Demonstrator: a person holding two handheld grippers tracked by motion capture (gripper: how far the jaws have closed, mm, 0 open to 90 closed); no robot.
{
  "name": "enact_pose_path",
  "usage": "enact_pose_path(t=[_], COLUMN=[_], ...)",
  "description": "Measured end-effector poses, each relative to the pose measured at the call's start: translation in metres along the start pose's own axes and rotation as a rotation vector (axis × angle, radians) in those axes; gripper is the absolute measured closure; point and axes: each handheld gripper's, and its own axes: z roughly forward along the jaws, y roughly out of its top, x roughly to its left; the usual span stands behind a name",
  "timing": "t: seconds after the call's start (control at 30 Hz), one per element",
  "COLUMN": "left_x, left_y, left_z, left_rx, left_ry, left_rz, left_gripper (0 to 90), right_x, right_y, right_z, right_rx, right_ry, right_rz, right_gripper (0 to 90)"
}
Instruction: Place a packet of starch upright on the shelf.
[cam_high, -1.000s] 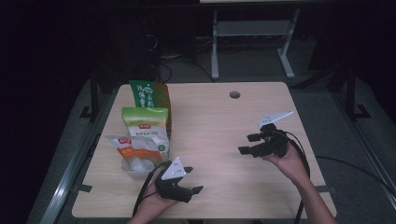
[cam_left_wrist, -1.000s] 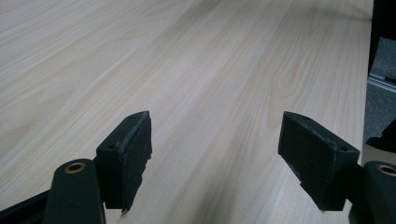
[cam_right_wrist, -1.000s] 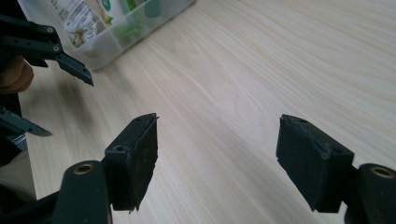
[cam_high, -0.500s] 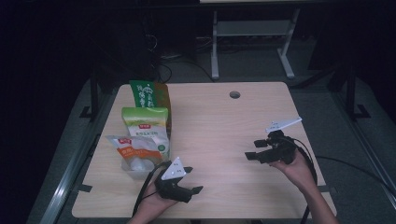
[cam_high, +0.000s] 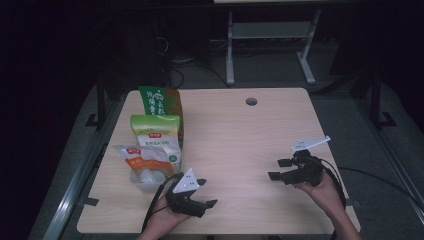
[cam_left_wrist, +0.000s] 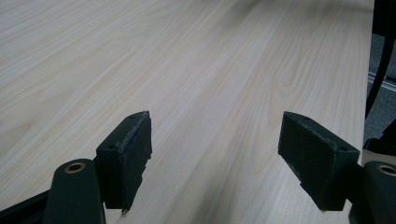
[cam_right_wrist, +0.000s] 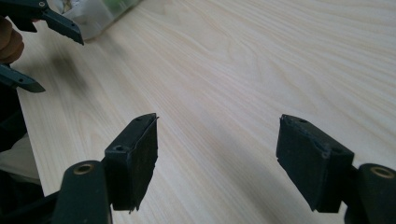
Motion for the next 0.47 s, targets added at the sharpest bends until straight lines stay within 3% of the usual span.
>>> enact_pose_path(t=[0.47], left_x=[0.0], left_y=[0.0], left_z=[-0.001], left_rx=[0.003], left_ry=[-0.005], left_rz=[-0.008], left_gripper=[25.6], right_x=[0.008], right_y=[-0.015], right_z=[-0.003], right_rx=[-0.012], right_ry=[-0.012], right_rz=[-0.005], right_gripper=[28.8])
